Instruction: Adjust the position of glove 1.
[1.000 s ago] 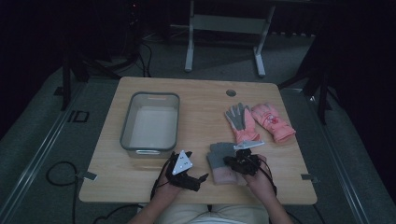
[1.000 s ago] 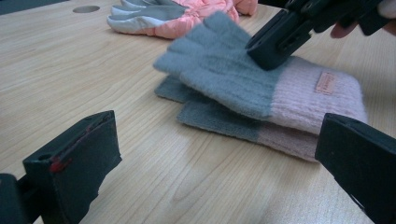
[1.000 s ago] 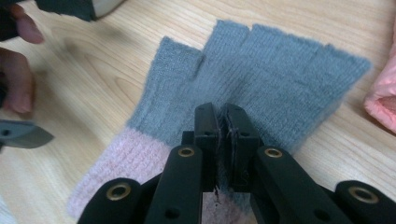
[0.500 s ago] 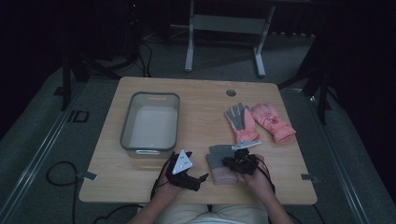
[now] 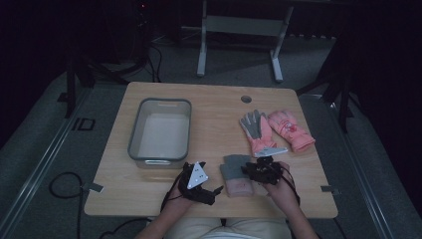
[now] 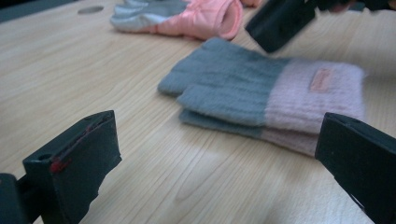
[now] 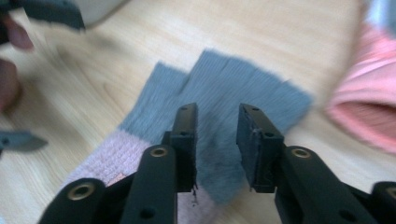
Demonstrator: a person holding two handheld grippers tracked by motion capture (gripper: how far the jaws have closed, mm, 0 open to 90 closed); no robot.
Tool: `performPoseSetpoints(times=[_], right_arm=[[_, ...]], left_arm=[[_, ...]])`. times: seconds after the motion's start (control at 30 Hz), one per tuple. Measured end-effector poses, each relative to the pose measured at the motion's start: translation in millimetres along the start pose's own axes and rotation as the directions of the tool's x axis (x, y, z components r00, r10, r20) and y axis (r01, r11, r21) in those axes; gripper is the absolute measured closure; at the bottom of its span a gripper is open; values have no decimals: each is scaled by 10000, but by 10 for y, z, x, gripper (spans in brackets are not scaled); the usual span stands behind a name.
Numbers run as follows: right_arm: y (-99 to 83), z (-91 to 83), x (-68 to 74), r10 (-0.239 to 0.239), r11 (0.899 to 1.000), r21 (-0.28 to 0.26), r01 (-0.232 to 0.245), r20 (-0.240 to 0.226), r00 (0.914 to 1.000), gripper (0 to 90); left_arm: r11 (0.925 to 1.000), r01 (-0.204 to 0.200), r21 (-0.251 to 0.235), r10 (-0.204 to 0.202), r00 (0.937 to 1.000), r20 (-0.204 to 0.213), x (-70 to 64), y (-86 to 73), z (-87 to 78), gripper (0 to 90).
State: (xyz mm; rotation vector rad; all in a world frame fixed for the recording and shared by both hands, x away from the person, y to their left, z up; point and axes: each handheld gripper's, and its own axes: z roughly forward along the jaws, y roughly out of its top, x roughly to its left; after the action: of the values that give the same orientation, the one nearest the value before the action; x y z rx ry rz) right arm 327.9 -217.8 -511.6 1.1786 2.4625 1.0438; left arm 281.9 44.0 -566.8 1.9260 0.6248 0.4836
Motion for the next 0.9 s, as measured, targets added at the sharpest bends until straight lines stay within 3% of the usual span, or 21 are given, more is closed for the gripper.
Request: performPoseSetpoints(times=[0.1, 0.2, 0.27, 0.33, 0.4, 0.53, 0.57, 0.6, 0.63, 0.67, 0.73, 0.77, 0.8, 0.83, 0.87, 0.9], right_arm=[[50, -134, -55, 33, 9995, -320, -31, 62, 10000, 621], [77, -199, -125, 154, 9985, -522, -149, 82, 9998, 594], [89, -216, -186, 277, 9980, -573, -271, 99, 9996, 599], [95, -223, -207, 333, 9976, -606, -325, 129, 9994, 599], [144, -245, -286, 398, 9962, -789, -376, 268, 9988, 637], [228, -200, -341, 544, 9944, -926, -516, 284, 9981, 647], [241, -179, -344, 590, 9943, -902, -563, 280, 9979, 647], [256, -149, -349, 615, 9945, -859, -590, 264, 9978, 641], [256, -149, -349, 615, 9945, -859, -590, 264, 9978, 641], [277, -84, -351, 700, 9946, -781, -678, 265, 9972, 626], [283, -49, -351, 697, 9951, -716, -679, 235, 9973, 626], [285, 21, -358, 682, 9959, -602, -670, 185, 9975, 607], [281, 60, -366, 688, 9963, -524, -678, 169, 9975, 598], [275, 89, -375, 709, 9965, -459, -703, 132, 9974, 585], [260, 125, -386, 753, 9964, -393, -747, 126, 9971, 571], [236, 169, -399, 819, 9962, -312, -815, 110, 9966, 564]], left_arm=[[10000, -28, -78, 31, 9990, 443, -38, 39, -2, 0], [9999, -151, -74, 155, 9984, 545, -86, 146, -9, 0], [10000, 64, 69, -69, 9967, 810, -95, 218, 10, 0], [10000, 64, 69, -69, 9967, 810, -95, 218, 10, 0], [9980, 513, 364, -552, 9914, 1184, -145, 364, 52, 45], [9976, -249, 643, 172, 9930, 1169, -217, 523, 158, 58], [9968, -439, 671, 338, 9889, 1447, -226, 550, 189, 59], [9968, -439, 671, 338, 9889, 1447, -226, 550, 189, 61], [9962, -569, 658, 440, 9820, 1835, -237, 568, 218, 61], [9897, -1133, 870, 944, 9758, 1972, -298, 596, 293, 116], [9897, -1133, 870, 944, 9758, 1972, -298, 596, 293, 145], [9784, -1789, 1035, 1498, 9589, 2411, -345, 594, 357, 146], [9655, -2218, 1364, 1799, 9469, 2665, -375, 585, 420, 150], [9601, -2389, 1451, 1922, 9411, 2781, -395, 570, 447, 156], [9601, -2389, 1451, 1922, 9411, 2781, -395, 570, 447, 177], [9465, -2764, 1665, 2208, 9310, 2906, -429, 535, 492, 193]])
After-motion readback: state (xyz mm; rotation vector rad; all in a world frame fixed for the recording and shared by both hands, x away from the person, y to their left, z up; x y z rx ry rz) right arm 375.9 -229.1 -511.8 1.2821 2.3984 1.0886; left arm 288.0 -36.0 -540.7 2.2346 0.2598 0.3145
